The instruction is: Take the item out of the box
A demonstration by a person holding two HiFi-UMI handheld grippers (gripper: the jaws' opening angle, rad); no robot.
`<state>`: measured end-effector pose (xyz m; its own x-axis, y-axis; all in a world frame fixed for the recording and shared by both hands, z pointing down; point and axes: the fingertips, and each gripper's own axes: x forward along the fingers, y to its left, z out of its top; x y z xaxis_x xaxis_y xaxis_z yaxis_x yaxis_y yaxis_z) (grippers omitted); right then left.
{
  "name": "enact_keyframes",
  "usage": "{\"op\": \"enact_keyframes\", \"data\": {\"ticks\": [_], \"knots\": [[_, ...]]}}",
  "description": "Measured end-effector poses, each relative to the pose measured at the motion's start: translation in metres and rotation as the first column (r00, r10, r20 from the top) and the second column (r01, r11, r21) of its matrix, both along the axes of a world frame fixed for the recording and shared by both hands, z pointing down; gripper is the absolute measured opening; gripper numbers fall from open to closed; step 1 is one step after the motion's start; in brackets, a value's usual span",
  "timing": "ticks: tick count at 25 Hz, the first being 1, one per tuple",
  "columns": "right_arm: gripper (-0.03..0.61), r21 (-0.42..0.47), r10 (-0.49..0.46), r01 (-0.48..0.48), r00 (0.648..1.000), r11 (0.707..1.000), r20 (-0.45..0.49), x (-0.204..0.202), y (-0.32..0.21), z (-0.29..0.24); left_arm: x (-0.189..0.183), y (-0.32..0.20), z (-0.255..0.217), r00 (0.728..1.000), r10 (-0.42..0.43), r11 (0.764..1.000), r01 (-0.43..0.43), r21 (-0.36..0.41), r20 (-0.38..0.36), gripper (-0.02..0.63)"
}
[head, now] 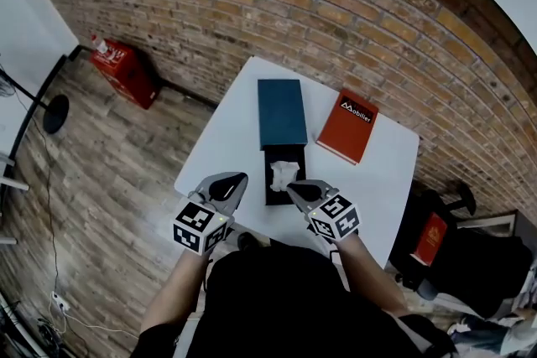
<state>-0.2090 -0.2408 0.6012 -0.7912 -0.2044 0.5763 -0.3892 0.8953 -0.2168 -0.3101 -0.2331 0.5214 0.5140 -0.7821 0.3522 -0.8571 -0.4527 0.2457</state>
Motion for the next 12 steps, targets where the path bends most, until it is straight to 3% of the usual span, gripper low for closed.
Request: {"op": "enact_keyframes", "data": {"ticks": [2,7,12], "knots": [[0.002,-0.009,-0.018,0.018,1.000,1.000,-0.024,-0.005,-0.006,0.010,-0.002,-0.005,0.004,1.000,-0.002,1.000,0.002,-0.011,-0.002,0.006],[0.074,-0.013,-0.056,0.055,0.993,0.998,-0.107,-0.007,-0.012,0.036,-0.002,-0.006,0.025,0.999,-0.007,0.998,0.005,-0.056,-0.038,0.006],[0.118,-0.043,-0.124,0.118,0.969,0.992,-0.216,-0.008,-0.007,0.070,-0.004,-0.008,0.033,0.997,-0.027,0.997,0.022,-0.070,-0.067,0.006]]}}
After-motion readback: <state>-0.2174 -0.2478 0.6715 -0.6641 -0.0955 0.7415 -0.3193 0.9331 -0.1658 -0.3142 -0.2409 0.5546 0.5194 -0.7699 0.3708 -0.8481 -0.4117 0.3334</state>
